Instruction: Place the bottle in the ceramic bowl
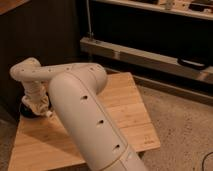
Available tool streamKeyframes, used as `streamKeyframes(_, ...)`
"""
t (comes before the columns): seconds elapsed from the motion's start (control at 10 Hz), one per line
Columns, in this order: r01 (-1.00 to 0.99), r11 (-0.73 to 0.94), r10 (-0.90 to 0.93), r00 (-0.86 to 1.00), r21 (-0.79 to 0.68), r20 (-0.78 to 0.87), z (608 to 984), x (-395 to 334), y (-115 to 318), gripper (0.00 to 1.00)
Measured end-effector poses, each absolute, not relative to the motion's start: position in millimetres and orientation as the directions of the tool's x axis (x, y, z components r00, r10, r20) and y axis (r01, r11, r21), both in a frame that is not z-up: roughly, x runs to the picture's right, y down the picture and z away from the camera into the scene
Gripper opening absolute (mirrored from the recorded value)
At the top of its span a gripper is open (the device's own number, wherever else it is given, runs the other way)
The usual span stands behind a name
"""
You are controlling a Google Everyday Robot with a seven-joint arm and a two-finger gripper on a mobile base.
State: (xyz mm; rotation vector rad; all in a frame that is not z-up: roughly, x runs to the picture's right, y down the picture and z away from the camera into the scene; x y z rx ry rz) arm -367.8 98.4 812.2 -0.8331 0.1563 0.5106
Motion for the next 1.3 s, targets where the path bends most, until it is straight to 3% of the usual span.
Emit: streamKeyframes(1.3,-0.484,0.572,0.379,0.872,-0.662,-0.310,805.9,-364.9,93.3,0.76)
